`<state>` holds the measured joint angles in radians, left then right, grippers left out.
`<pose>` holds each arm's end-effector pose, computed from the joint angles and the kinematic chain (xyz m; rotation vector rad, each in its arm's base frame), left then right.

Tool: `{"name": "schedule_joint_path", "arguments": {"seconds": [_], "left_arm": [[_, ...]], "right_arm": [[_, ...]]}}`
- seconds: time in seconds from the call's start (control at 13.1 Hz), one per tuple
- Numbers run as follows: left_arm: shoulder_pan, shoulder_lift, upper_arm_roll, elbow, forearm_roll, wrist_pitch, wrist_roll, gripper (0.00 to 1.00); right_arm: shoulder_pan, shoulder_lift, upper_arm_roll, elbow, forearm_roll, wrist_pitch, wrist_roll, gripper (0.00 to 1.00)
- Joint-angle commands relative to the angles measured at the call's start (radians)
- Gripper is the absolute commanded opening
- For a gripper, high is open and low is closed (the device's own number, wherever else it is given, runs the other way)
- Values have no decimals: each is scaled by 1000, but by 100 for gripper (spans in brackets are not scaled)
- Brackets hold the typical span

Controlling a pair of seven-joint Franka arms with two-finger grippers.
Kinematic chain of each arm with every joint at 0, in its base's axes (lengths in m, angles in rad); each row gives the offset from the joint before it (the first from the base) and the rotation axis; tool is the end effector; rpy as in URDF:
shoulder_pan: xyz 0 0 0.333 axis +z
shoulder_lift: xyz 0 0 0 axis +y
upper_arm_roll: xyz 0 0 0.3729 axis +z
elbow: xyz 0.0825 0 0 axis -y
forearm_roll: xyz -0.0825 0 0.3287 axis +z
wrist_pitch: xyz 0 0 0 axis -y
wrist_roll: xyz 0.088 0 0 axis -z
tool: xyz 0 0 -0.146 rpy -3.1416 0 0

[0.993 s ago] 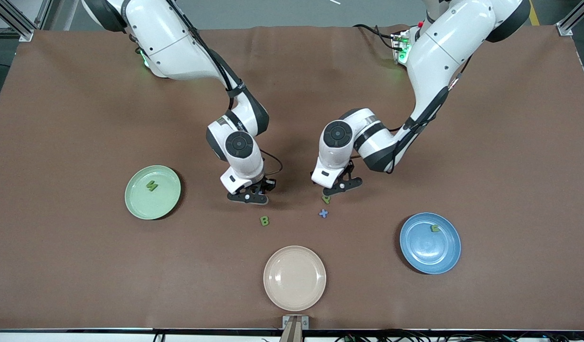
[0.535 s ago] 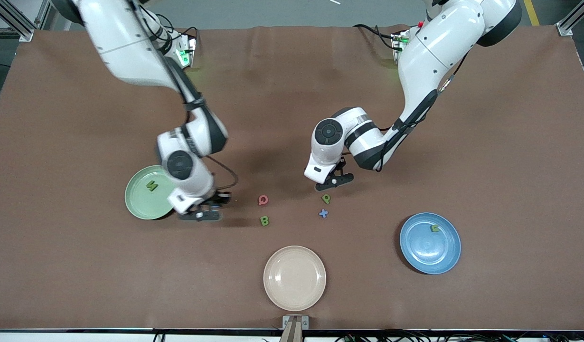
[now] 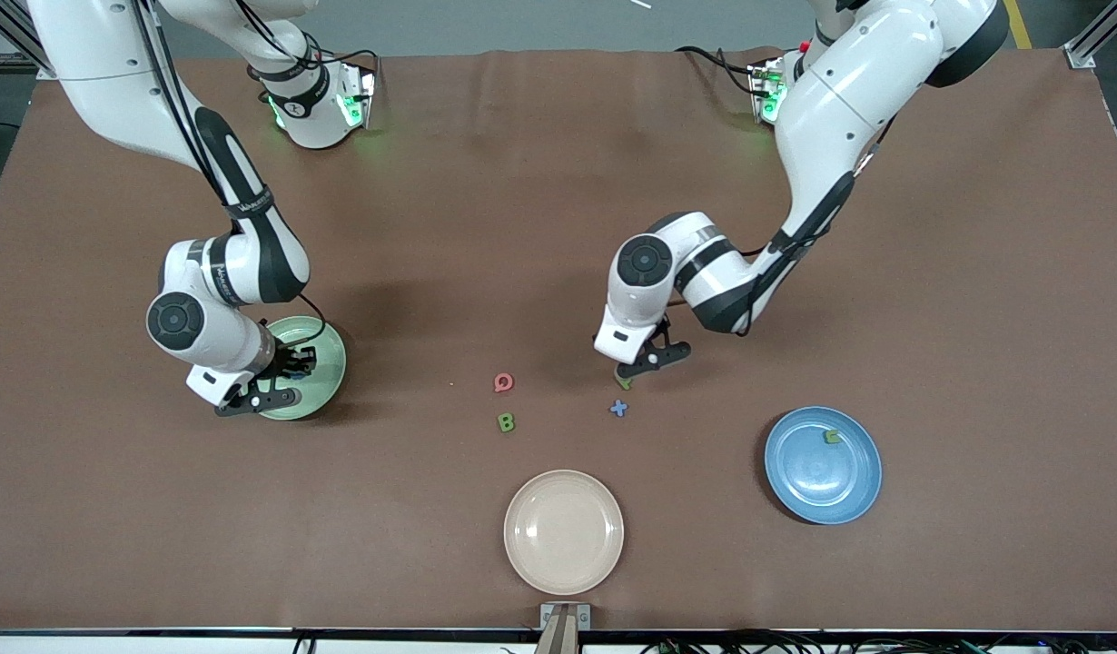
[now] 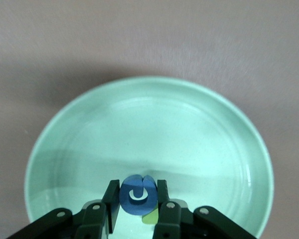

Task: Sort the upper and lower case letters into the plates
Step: 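Carry the E to the blue plate while the right gripper grasps pink a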

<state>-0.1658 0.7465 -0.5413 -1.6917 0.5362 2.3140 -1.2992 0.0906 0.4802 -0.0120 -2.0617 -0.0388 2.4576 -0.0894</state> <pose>0.5586 -0.3732 0.2493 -3.0911 -0.5393 -0.0595 0.5727 0.0445 0.2480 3.0949 0.3109 -0.1315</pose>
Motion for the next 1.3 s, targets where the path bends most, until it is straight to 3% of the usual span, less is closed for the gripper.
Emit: {"name": "schedule_joint_path", "arguments": {"seconds": [0.0,0.08,0.15,0.23,0.31,0.61,0.76,0.84,1.07,1.22], "left_arm": [[81,-64,1,1,19,-8,75,1],[122,-70,3,13,18,-8,134,1],[161,-76,3,15,19,-8,188,1],[204,-85,3,10,19,-13,249,1],[241,-90,3,10,19,-25,315,1],[340,-95,3,12,19,-33,455,1],[388,-81,3,13,19,-27,509,2],[405,-72,4,15,19,-24,537,2],[436,-55,4,18,18,-1,621,3],[437,-36,4,20,16,37,626,11]], "right_arm": [[6,-26,21,-74,10,61,2,0],[9,-26,21,-71,10,52,4,2],[11,-28,21,-61,10,47,-1,17],[11,-31,21,-48,10,26,-1,82],[11,-40,23,-25,10,-18,0,100],[95,-65,21,179,77,-299,179,100],[185,-51,21,248,153,-295,371,100],[236,2,20,306,171,-292,451,100],[365,168,20,469,162,-220,672,100],[425,250,15,529,152,-137,750,100]]}}
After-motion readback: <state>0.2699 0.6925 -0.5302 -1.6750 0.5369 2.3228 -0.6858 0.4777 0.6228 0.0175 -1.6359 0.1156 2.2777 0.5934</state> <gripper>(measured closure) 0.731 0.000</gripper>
